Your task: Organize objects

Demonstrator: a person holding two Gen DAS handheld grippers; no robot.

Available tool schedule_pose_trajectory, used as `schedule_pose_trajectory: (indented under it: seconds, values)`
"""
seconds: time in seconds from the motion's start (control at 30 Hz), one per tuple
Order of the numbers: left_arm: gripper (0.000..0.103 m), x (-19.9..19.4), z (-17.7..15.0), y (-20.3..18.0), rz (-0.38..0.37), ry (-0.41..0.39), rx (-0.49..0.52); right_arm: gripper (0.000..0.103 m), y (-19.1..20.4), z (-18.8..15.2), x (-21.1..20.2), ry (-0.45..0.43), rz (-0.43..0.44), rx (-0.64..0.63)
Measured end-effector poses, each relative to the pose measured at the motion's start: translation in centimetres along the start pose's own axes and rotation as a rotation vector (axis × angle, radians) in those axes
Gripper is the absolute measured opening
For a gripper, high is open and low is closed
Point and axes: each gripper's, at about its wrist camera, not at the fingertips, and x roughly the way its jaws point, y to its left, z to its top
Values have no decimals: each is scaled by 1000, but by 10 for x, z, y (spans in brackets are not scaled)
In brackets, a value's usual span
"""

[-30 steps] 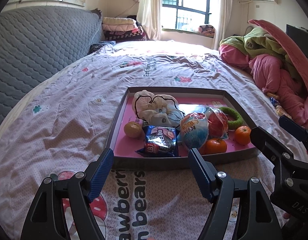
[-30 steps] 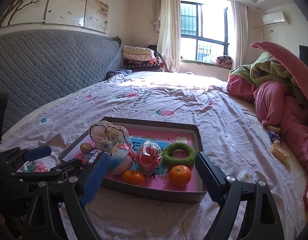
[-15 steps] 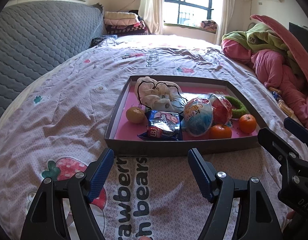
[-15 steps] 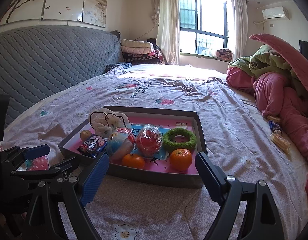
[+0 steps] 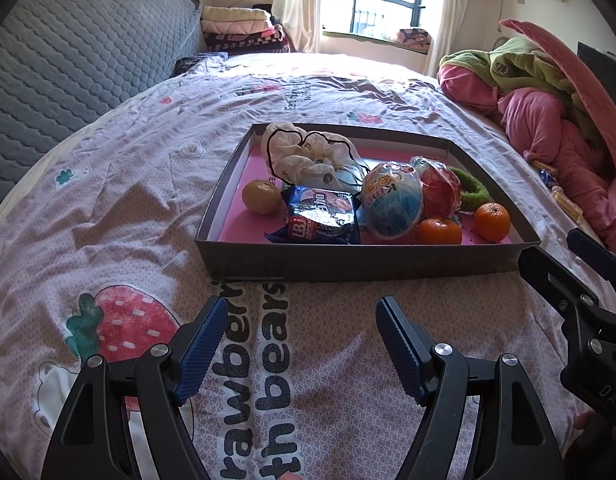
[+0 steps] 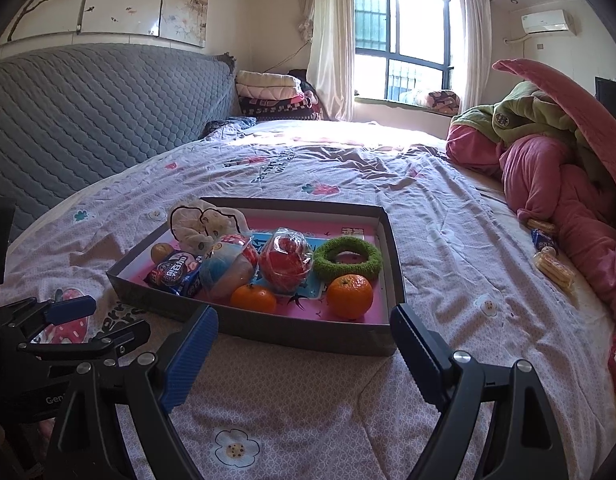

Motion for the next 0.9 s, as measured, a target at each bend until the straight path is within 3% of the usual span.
schedule_pose_trajectory:
  seconds: [0.9]
  values:
    - [78, 4, -18, 4, 21, 1, -2, 88, 8, -35, 8, 56, -13, -6]
